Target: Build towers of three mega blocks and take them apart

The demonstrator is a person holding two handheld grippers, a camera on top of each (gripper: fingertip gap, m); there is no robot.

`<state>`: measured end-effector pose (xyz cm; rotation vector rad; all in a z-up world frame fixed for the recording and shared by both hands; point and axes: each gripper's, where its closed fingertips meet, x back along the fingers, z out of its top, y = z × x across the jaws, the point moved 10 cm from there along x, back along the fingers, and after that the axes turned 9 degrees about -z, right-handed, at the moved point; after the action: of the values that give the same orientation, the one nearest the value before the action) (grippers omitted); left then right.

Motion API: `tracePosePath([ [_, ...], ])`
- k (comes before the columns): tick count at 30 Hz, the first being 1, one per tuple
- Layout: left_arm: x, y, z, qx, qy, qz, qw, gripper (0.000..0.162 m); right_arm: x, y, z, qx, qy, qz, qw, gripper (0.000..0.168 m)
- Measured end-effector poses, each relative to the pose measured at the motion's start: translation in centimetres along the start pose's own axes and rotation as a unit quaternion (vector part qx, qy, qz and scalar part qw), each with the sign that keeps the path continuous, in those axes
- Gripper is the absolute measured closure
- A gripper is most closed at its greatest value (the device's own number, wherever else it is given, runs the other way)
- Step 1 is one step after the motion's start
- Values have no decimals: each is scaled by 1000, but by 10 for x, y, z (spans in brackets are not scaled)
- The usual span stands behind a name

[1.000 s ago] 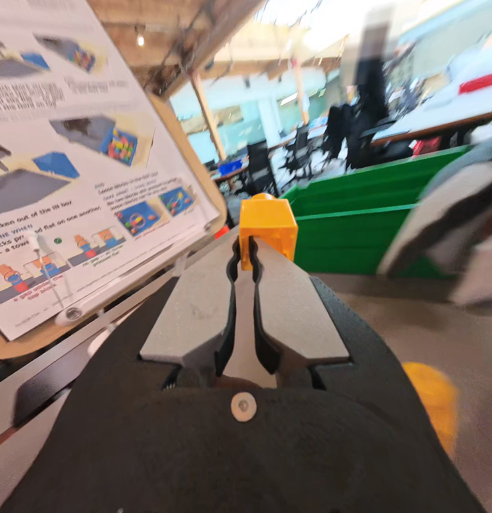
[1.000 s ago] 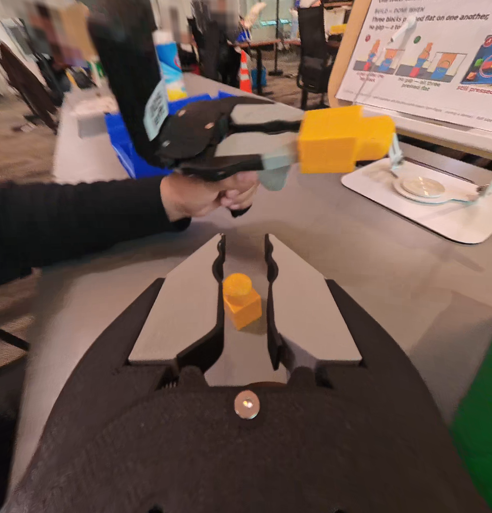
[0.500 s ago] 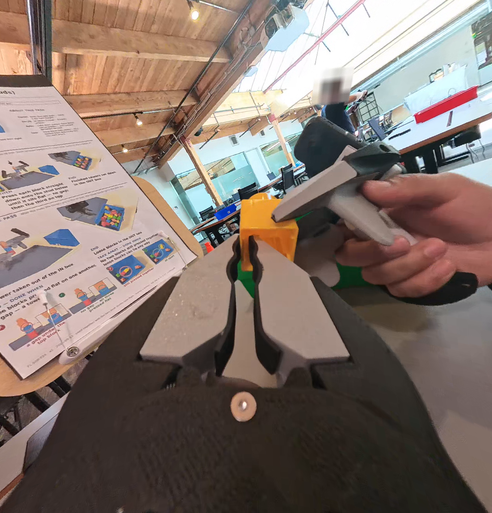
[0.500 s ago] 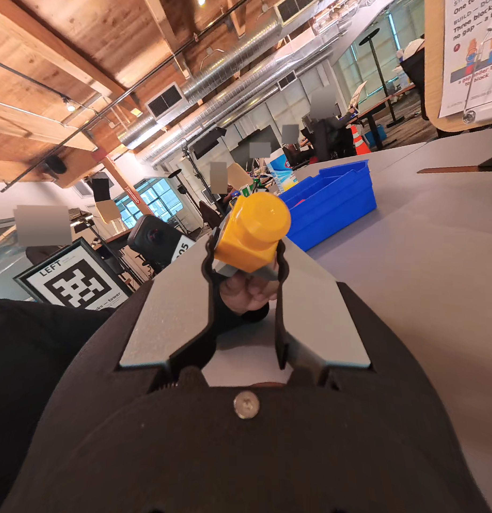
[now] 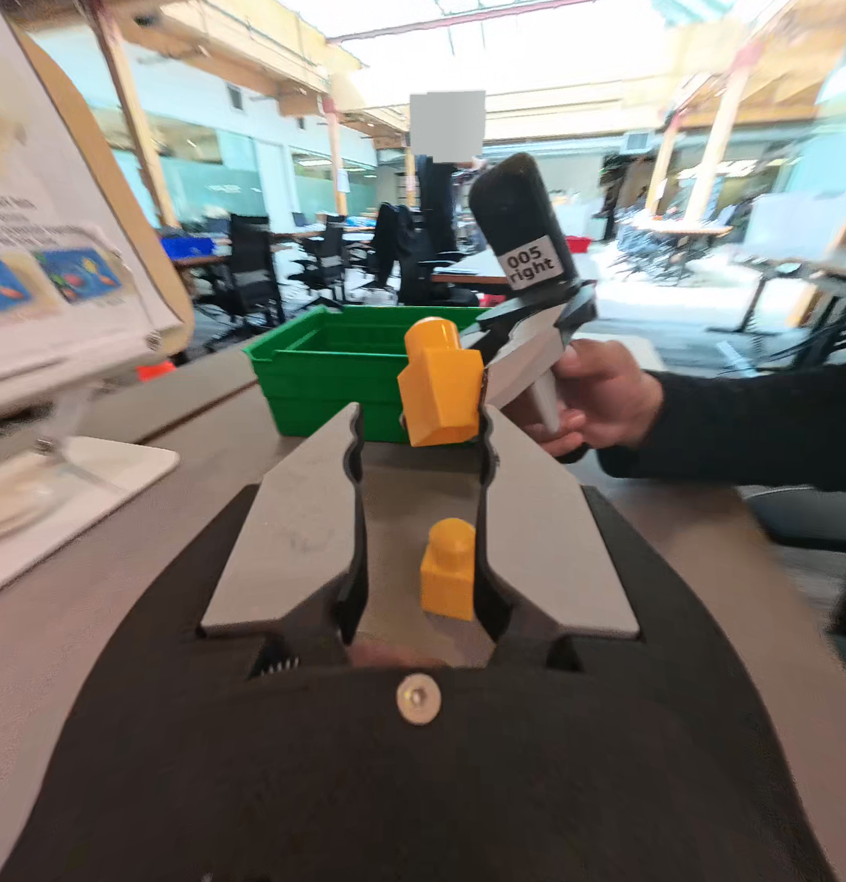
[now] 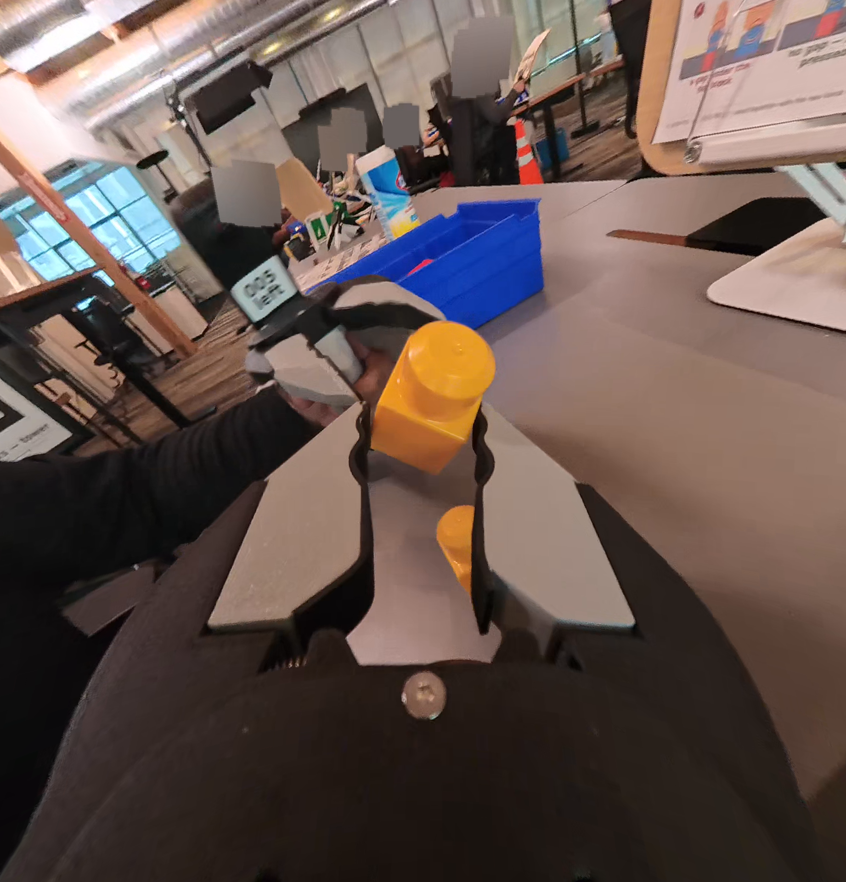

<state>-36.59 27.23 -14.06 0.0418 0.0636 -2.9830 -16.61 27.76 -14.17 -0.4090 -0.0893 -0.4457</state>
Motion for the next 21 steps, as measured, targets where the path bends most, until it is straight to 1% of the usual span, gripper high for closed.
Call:
tracePosePath([
  [2,-2,-1,-3,42,0,-30,999,116,0,-2,0,18,-16,11,1000,128],
  [7,-5,1,-6,100,-5,-89,991,117,4,-8,-1,84,-50,12,995,128],
  [12,-7,4,-7,134,4,-132,982,116,2,-17,-6,130,-82,33,988,128],
  [15,-9,5,-9,133,-3,-133,982,116,0,-23,-10,159,-97,38,982,128],
  [18,-12,7,-13,136,-25,-145,980,115,0,-28,-10,188,-87,39,978,128],
  [21,-12,9,-14,145,-20,-160,976,119,1,-31,-10,194,-77,46,977,128],
])
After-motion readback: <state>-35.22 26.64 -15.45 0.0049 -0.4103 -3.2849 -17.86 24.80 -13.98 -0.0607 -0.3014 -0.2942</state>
